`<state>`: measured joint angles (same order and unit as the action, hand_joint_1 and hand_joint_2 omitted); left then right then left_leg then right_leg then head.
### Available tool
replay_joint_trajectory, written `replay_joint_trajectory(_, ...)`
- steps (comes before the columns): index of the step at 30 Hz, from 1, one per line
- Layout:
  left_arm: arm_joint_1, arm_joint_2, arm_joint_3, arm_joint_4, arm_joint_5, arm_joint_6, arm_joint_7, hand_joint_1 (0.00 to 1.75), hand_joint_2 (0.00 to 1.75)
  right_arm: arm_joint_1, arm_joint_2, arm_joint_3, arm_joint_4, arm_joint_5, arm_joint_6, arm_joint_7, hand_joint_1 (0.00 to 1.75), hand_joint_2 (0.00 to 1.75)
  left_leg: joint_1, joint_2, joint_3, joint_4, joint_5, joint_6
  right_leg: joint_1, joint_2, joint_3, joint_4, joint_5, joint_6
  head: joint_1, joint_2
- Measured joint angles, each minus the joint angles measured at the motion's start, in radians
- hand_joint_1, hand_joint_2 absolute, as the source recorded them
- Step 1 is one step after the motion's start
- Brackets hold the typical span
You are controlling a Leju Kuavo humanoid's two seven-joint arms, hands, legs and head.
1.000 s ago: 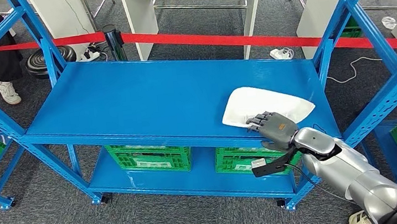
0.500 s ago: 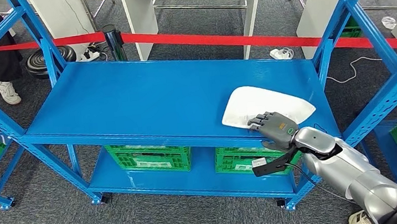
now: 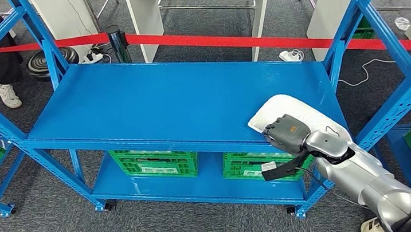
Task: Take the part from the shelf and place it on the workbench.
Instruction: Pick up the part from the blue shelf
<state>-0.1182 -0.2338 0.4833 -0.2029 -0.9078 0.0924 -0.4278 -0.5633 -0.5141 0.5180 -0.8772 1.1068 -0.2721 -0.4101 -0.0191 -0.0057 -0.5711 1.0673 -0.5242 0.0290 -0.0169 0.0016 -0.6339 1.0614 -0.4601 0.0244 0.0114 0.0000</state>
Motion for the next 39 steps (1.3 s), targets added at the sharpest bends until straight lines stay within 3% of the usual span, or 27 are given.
replay_joint_trajectory(39, -0.004, 0.0, 0.0, 0.0, -0.002, 0.022, 0.003, 0.0, 1.75, -0.023, 0.0, 0.0, 0.008, 0.006, 0.009, 0.007, 1.75, 1.75, 0.0, -0.001, -0.001, 0.0, 0.0, 0.0, 0.0, 0.0, 0.0, -0.001, 0.0, 0.0, 0.0, 0.0)
